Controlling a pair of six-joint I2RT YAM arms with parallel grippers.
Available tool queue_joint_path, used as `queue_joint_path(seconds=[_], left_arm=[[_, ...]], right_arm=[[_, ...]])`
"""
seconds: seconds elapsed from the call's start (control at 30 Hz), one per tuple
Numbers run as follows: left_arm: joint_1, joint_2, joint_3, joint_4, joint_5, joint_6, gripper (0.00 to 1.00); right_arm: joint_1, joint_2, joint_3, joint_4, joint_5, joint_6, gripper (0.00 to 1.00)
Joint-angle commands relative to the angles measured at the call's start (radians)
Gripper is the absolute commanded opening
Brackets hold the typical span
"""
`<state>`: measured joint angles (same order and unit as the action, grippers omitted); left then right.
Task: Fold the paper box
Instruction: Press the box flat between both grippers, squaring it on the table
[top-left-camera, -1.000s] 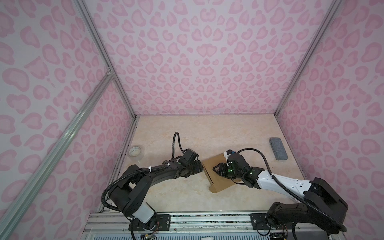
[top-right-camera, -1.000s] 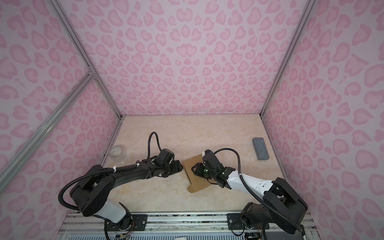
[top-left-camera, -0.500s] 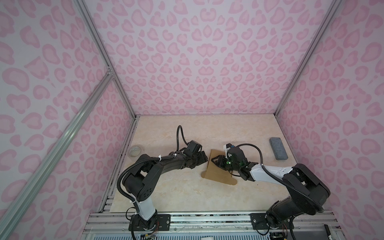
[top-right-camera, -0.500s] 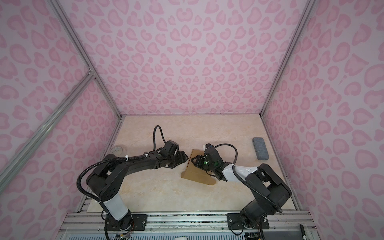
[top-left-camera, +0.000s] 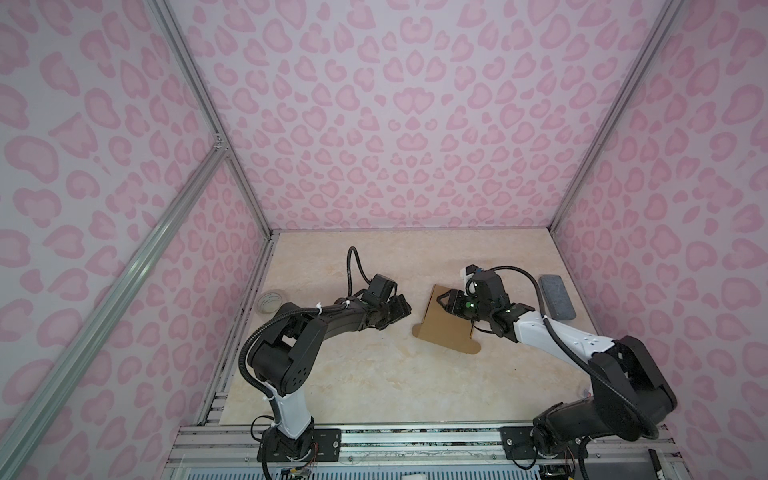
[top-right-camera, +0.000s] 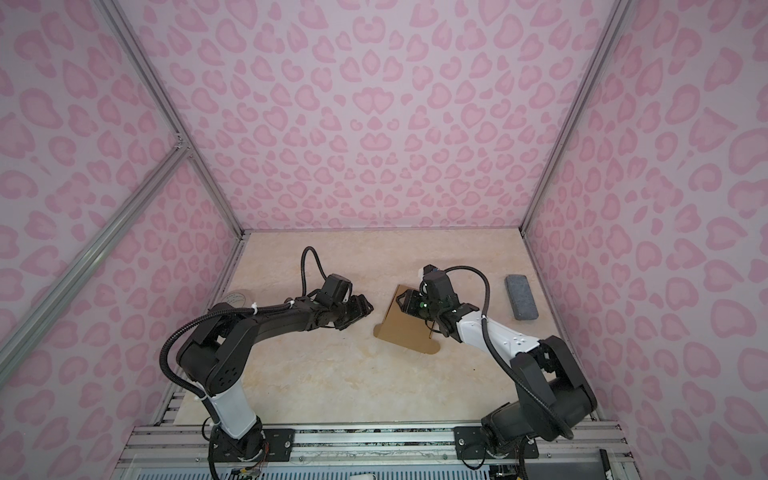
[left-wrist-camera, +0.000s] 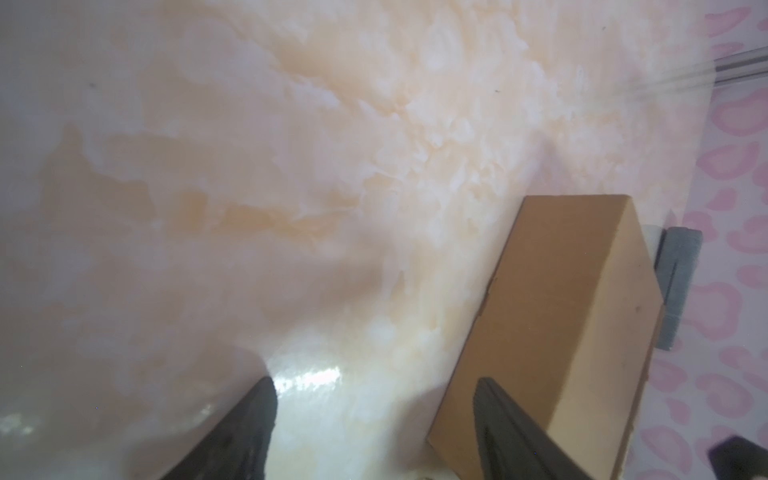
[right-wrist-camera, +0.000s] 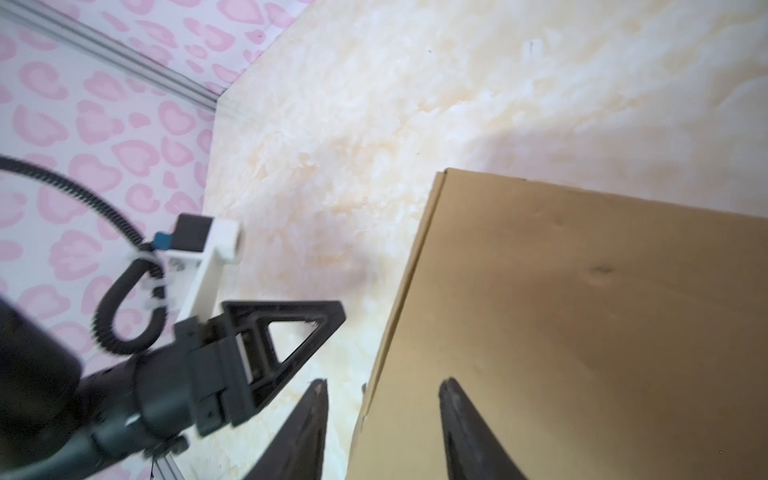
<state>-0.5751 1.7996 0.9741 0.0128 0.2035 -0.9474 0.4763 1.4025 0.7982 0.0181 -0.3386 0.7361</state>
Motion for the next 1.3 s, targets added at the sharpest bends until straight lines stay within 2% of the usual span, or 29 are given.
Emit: queue_joint_path(seconds=[0.0,0.17,0.43,0.6,0.9,1.27], left_arm=[[-0.001,-0.027,-0.015,0.072,0.087,0.01,0.78],[-0.021,-0.031,-0.012,0.081,0.13,0.022,0.78],[-0.057,-0.023,0.031,0.084,0.156,0.075,0.78],[-0.074,0.007,0.056,0.085,0.192,0.082,0.78],[-0.118,-0.005,0.043,0.091,0.189,0.078,0.78],[-0.155,-0.008,0.009,0.114,0.182,0.047,0.77]], right_arm=[[0.006,-0.094,-0.029,-0.177,0.058,-0.058,0.49],[0.009,-0.226,-0.124,-0.278,0.082,-0.039,0.53],[-0.002,-0.353,-0.268,-0.218,0.133,0.001,0.55],[-0.015,-0.368,-0.279,-0.238,0.136,-0.003,0.55],[-0.053,-0.355,-0.318,-0.197,0.082,0.025,0.56],[-0.058,-0.327,-0.322,-0.221,0.088,0.0,0.56]])
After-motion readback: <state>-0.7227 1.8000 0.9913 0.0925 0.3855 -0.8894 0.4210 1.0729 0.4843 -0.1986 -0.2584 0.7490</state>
